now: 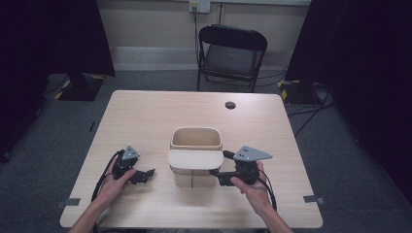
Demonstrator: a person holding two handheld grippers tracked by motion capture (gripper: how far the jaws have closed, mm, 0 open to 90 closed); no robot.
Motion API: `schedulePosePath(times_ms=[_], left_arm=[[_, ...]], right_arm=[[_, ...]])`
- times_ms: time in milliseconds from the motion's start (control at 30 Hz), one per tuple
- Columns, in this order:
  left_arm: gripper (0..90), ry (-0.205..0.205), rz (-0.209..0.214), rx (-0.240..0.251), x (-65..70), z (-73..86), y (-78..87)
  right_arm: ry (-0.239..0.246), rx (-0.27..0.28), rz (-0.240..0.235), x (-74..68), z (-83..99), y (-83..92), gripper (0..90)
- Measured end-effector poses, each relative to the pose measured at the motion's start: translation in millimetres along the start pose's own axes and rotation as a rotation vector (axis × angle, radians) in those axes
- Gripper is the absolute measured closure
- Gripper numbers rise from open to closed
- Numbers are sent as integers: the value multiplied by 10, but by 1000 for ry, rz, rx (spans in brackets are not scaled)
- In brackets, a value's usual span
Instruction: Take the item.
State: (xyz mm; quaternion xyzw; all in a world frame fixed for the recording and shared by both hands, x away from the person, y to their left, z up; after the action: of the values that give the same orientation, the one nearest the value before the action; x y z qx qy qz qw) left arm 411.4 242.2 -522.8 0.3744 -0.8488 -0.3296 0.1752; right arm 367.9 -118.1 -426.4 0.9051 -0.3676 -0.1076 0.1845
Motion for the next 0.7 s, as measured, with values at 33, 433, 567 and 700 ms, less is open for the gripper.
schedulePosePath(times_ms=[33,433,567,700], left_arm=[[59,0,0,0,0,0,0],[59,0,0,0,0,0,0],[59,1,0,0,0,0,0],[59,1,0,1,0,0,0]], right_arm=[[-1,0,1,1,-4,0,210],[-1,9,-5,13,-30,4,221],[1,12,-1,14,-57,8,227],[1,14,-2,15,-70,4,229]])
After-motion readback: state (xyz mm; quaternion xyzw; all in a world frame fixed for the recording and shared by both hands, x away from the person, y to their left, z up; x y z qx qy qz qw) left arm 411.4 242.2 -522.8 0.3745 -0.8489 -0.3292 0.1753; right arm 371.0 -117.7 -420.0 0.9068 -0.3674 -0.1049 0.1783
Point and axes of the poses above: each handheld gripper's, and its own axes: y roughly backward along the jaws, z roughly out of its underside, x roughly to its right, the point moved 3 cm from there along -y, roughly forward along the jaws, and after that the axes turned 5 degrees about z, right-handed, at the moved point
